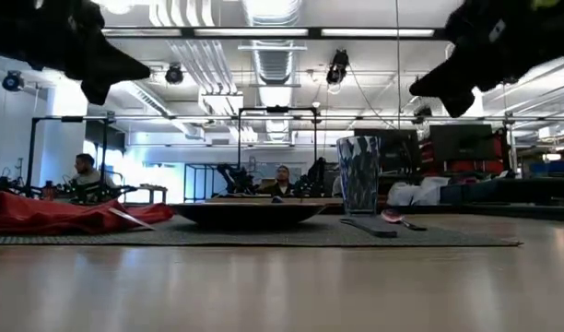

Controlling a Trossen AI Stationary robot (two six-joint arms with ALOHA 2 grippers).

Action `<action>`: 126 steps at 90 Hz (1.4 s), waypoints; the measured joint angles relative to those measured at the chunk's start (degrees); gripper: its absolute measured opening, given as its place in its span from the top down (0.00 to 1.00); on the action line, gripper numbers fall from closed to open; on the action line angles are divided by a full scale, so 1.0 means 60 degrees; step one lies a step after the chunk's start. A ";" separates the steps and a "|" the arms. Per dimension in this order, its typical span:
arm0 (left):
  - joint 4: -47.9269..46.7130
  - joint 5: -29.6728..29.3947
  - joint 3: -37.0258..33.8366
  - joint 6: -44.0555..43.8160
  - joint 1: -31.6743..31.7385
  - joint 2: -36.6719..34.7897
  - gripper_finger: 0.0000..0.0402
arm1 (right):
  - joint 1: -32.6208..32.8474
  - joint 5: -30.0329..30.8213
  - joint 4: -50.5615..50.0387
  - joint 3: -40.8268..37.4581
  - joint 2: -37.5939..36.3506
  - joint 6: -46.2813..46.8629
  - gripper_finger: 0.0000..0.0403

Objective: Set table place
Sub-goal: Return to Home Position

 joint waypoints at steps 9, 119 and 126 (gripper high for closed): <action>0.0314 0.0004 -0.0120 0.0229 0.0000 -0.0101 0.97 | -0.0096 0.0093 0.0294 -0.0777 -0.1006 0.0017 0.99; 0.0502 0.1191 -0.2164 0.0102 0.0571 -0.2756 0.97 | -0.0108 0.0696 -0.0677 -0.2525 -0.5996 -0.1245 0.99; 0.0507 0.1171 -0.2164 0.0032 0.0568 -0.2702 0.97 | -0.0109 0.0712 -0.0675 -0.2527 -0.5903 -0.0713 0.99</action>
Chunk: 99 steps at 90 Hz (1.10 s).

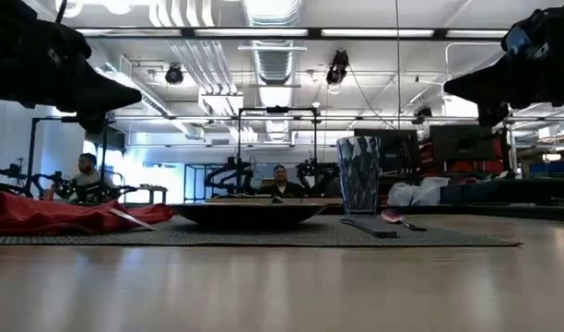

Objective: Set table place
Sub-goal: Return to Home Position

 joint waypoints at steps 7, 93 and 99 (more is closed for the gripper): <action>0.0007 -0.0012 0.0000 0.0001 -0.0004 0.0144 0.97 | 0.0000 -0.0011 -0.0005 0.0000 0.0036 0.0469 0.99; 0.2052 -0.2213 -0.0025 -0.2859 -0.0004 0.2193 0.97 | 0.0000 0.0004 -0.0002 -0.0007 0.0077 0.0636 0.99; 0.2062 -0.2213 -0.0025 -0.2859 -0.0004 0.2327 0.97 | 0.0000 0.0004 -0.0004 -0.0007 0.0077 0.0635 0.99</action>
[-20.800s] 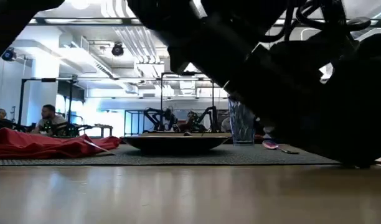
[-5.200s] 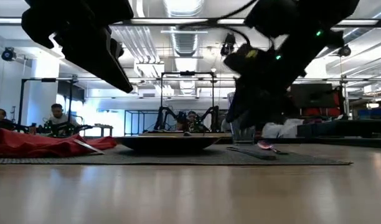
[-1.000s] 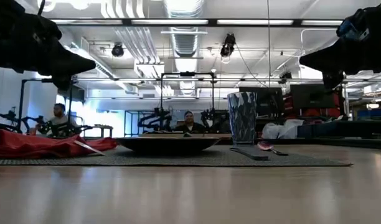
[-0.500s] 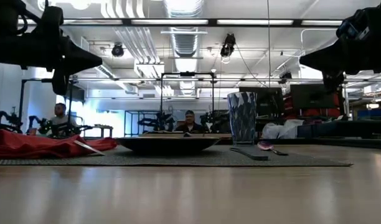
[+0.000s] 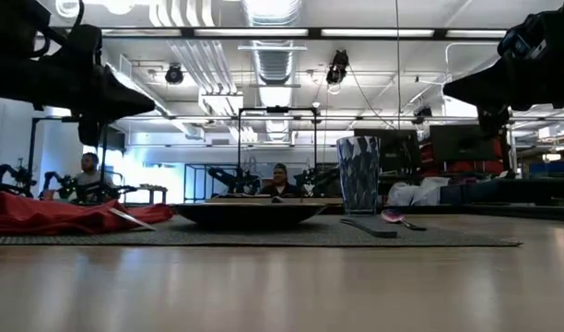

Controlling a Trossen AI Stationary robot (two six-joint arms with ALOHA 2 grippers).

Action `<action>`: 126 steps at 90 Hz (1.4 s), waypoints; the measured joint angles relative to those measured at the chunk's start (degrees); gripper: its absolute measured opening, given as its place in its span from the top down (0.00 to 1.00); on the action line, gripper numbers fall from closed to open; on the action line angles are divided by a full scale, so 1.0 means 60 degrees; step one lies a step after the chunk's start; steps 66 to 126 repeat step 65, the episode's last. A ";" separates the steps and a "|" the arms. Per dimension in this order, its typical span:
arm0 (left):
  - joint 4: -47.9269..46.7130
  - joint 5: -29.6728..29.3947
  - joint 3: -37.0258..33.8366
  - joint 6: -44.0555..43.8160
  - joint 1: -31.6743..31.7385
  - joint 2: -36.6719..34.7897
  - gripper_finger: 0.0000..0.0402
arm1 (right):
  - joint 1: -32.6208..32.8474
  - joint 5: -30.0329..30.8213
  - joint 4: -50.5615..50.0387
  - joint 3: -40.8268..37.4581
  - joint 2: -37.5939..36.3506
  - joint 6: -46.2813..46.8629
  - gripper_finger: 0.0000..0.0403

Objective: Set table place
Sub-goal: Return to Home Position

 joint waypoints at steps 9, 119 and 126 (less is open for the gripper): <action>0.0006 0.0000 0.0004 0.0000 0.0000 0.0198 0.97 | 0.0001 0.0000 0.0000 0.0000 0.0000 -0.0002 0.99; 0.0004 0.0004 0.0015 0.0000 0.0000 0.1125 0.97 | 0.0000 0.0000 -0.0001 0.0000 0.0000 0.0001 0.99; 0.0004 0.0004 0.0015 0.0000 0.0000 0.1125 0.97 | 0.0000 0.0000 -0.0001 0.0000 0.0000 0.0001 0.99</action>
